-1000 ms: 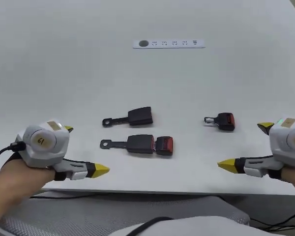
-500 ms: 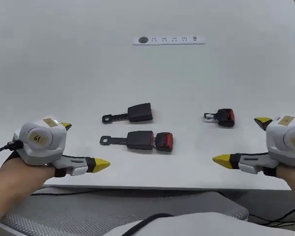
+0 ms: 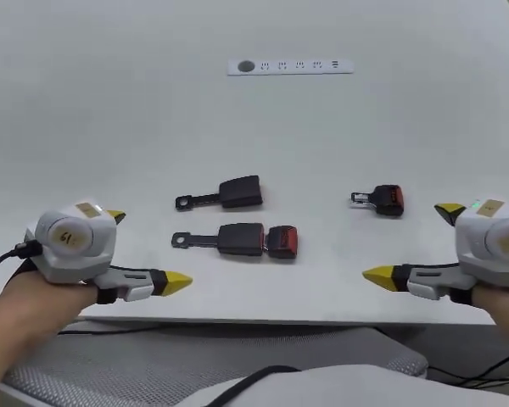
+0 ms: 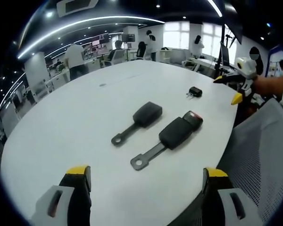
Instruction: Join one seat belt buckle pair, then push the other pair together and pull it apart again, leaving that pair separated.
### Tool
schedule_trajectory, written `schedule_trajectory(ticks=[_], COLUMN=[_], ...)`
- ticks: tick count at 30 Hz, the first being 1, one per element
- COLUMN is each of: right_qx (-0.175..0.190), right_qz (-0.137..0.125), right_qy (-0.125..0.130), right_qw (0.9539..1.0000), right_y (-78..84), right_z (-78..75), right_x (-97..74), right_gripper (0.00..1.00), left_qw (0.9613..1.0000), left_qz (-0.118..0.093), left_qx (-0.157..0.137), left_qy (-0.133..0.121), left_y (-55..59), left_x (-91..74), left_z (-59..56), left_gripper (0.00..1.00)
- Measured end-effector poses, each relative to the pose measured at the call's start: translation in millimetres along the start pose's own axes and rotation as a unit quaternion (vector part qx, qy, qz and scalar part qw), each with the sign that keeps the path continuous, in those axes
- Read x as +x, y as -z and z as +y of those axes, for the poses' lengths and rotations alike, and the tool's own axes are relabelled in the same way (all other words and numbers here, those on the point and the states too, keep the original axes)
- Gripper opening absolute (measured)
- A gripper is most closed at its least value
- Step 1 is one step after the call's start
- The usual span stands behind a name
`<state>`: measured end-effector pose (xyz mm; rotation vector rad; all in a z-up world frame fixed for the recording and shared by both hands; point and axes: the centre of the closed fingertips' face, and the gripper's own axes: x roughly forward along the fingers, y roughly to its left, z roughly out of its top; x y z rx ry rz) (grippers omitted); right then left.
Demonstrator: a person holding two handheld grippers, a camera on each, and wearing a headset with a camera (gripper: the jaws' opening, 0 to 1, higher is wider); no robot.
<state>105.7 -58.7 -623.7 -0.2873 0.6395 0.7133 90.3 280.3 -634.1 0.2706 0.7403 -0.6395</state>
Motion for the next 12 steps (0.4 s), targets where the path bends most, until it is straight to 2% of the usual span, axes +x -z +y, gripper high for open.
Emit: schedule_trajectory(ticks=[4,8,12], right_qx=[0.001,0.0,-0.001], right_qz=[0.001,0.0,-0.001], right_qy=[-0.003,-0.006,-0.006], right_qw=[1.0,1.0,1.0], right_y=[-1.6,-5.5,-6.8], right_z=[5.7,9.4,7.5], right_x=[0.0,1.3,3.2], right_gripper=[0.98,0.97,0.96], left_qw=[1.0,0.9998,0.9998], left_qz=[0.002,0.012,0.009], left_qx=[0.0,0.011,0.012], left_qy=[0.003,0.012,0.011], left_y=[2.8,6.7,4.1], left_x=[0.9,3.4,3.4], left_z=[0.2,-4.5,-5.2], left_gripper=[1.0,1.0,1.0])
